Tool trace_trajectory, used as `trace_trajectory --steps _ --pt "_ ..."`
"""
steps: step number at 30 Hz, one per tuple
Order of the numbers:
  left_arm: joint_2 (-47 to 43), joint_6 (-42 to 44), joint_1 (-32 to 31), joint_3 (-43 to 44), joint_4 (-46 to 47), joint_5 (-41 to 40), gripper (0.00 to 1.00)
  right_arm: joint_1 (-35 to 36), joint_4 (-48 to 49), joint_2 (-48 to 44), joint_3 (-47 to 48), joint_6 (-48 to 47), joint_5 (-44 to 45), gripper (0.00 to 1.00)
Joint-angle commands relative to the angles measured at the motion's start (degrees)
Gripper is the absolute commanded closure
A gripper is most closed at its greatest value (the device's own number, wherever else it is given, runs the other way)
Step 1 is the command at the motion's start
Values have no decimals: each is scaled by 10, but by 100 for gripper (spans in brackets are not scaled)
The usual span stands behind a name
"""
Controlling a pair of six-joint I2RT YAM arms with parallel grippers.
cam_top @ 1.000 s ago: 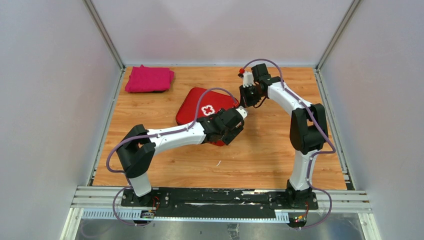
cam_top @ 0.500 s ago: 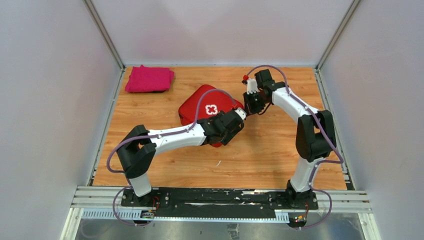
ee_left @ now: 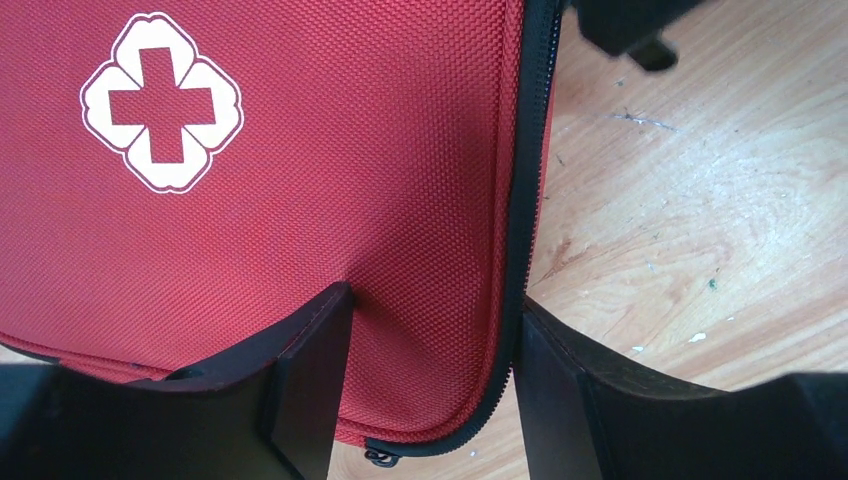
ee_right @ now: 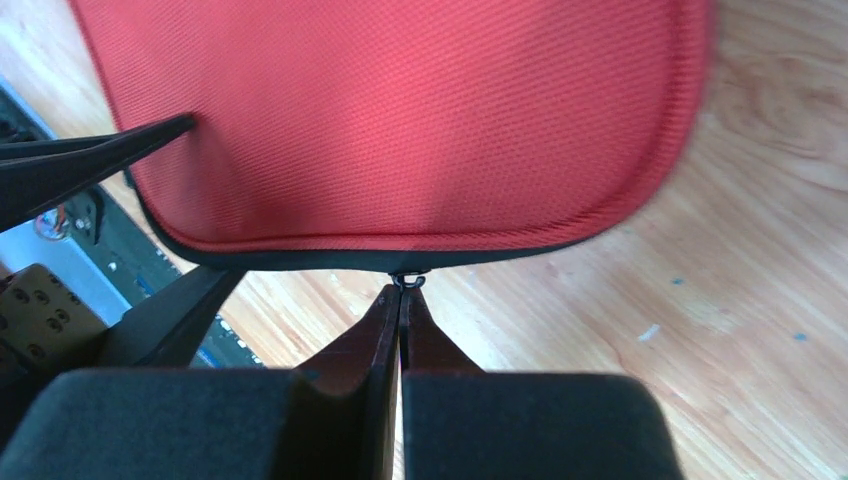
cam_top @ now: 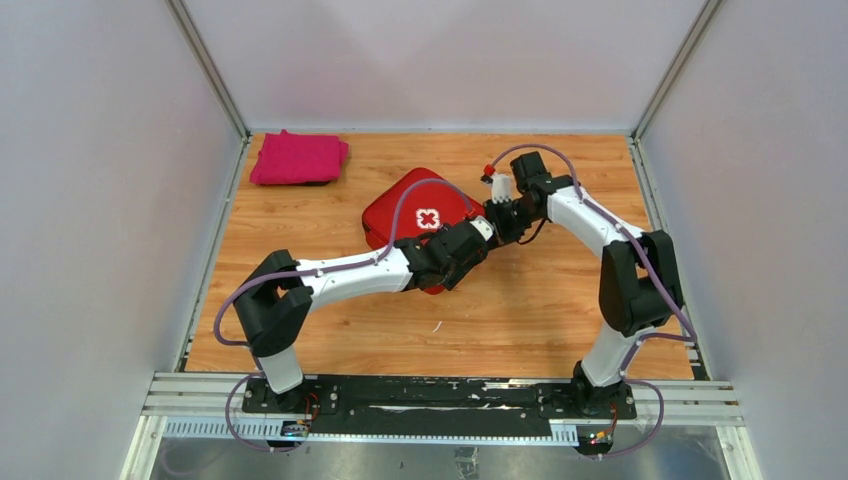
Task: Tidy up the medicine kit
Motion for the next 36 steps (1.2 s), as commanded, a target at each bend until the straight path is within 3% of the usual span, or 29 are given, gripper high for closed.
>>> trace_trajectory --steps 1,7,11,21,29,36 --pt "30 -22 9 -18 8 0 40 42 -40 -21 -25 19 -69 100" --pt "27 -22 9 -23 13 2 39 90 39 -33 -65 86 -77 100" --pt "-1 -24 9 -48 35 15 33 103 96 -43 -95 130 -78 100" --pt "-189 -26 17 -124 79 64 11 72 111 -116 -145 167 95 100" --pt "-217 -86 211 -114 73 163 8 -22 105 -108 -117 159 107 100" --pt "-183 -50 244 -89 50 128 6 -80 65 -15 17 139 97 100"
